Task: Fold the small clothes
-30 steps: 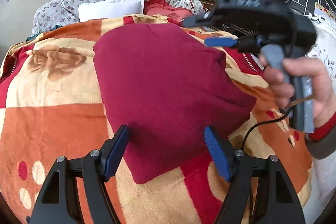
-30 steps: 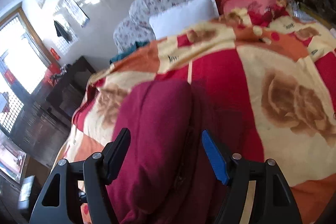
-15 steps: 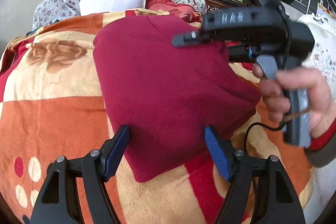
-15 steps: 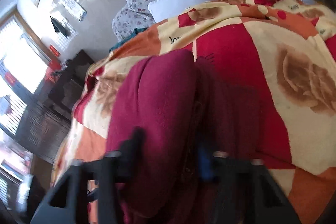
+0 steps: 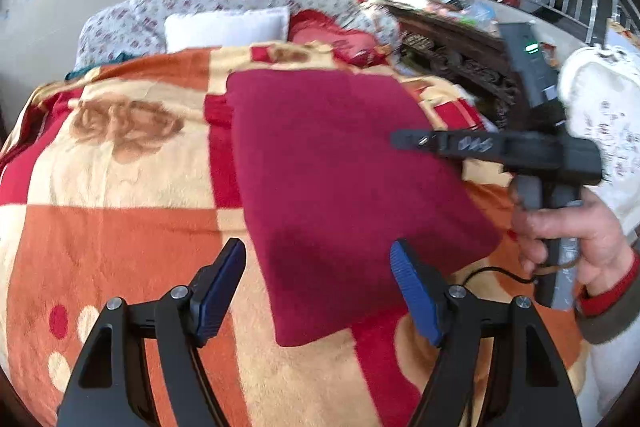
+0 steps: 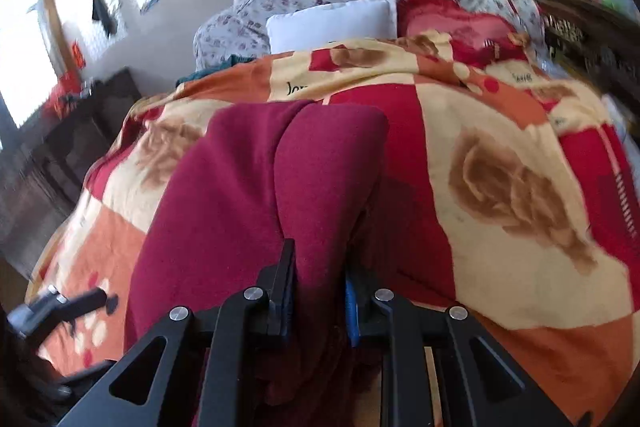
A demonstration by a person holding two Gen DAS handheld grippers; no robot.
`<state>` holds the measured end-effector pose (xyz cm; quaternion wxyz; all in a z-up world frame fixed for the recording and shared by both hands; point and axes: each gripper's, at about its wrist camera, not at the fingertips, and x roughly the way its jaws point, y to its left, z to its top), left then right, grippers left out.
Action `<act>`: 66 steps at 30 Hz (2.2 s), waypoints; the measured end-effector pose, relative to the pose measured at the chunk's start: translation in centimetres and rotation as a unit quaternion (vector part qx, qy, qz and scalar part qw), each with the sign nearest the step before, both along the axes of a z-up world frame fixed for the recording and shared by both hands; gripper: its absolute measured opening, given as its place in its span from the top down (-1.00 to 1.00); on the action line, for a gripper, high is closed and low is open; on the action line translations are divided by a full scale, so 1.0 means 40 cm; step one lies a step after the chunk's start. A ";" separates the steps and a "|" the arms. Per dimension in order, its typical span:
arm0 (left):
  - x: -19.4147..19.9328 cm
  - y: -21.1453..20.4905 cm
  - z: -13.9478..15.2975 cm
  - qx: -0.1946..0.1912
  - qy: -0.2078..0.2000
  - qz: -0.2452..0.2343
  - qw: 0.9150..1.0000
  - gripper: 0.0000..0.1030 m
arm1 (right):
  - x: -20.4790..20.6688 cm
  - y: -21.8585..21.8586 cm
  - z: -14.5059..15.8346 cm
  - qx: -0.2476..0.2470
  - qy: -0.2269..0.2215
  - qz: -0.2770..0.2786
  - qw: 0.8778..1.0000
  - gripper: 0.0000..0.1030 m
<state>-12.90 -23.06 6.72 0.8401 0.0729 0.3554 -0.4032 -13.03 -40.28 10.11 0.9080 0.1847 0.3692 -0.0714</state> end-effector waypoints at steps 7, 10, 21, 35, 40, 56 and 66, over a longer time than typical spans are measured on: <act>0.027 -0.014 -0.024 0.016 0.008 0.026 1.000 -0.44 | -0.057 0.040 0.062 -0.030 -0.009 0.000 1.000 0.39; 0.027 -0.016 -0.025 0.018 0.009 0.029 0.999 -0.44 | -0.085 0.062 0.087 -0.033 -0.015 0.004 0.999 0.39; 0.031 -0.014 -0.019 0.023 0.000 0.042 0.999 -0.44 | -0.106 0.147 0.074 -0.069 0.006 0.043 0.997 0.39; 0.043 -0.014 -0.049 0.031 0.025 0.045 0.998 -0.44 | -0.113 0.105 0.011 -0.084 0.043 0.020 0.995 0.25; 0.031 -0.009 -0.011 0.019 -0.002 0.054 0.998 -0.44 | -0.105 0.112 0.082 -0.082 0.006 0.002 0.997 0.21; 0.039 -0.070 -0.072 0.025 0.015 0.032 0.999 -0.58 | 0.164 0.007 0.002 -0.142 0.047 -0.029 0.988 0.64; 0.039 -0.072 -0.094 0.034 0.027 0.040 0.998 -0.58 | 0.019 0.032 0.089 -0.081 0.001 -0.030 0.996 0.49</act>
